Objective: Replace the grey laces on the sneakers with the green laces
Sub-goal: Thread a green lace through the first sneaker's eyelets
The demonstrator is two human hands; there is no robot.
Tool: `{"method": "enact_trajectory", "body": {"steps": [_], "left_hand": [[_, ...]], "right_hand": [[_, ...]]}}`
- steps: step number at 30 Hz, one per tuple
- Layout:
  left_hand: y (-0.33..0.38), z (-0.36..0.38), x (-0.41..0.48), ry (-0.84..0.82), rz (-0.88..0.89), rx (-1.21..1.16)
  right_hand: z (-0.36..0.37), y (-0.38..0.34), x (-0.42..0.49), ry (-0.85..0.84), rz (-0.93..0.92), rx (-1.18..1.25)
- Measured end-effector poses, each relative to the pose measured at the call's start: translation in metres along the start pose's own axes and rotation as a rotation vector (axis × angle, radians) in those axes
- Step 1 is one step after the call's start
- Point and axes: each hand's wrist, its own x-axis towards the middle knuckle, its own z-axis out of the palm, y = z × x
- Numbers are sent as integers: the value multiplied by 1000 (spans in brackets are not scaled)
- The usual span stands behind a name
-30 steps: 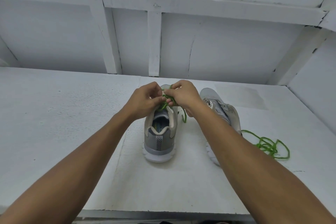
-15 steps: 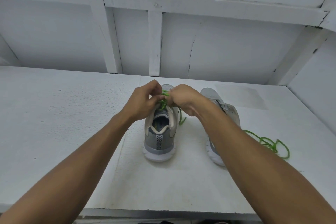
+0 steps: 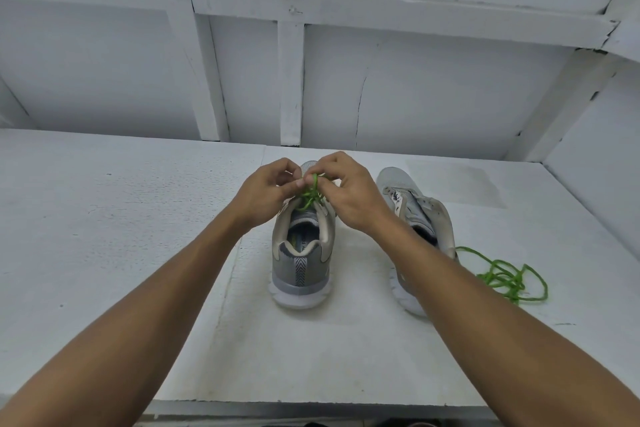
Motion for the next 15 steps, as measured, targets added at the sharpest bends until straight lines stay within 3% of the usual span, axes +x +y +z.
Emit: {"method": "enact_trajectory", "body": {"steps": [5, 9, 12, 15], "left_hand": [[-14, -13, 7, 121, -180, -27], [-26, -15, 10, 156, -306, -16], [-27, -9, 12, 123, -246, 48], [-18, -13, 15, 19, -98, 284]], "right_hand": [[-10, 6, -10, -41, -79, -122], [-28, 11, -31, -184, -113, -411], [-35, 6, -44, -296, -52, -647], [-34, -4, -42, -294, 36, -657]]}}
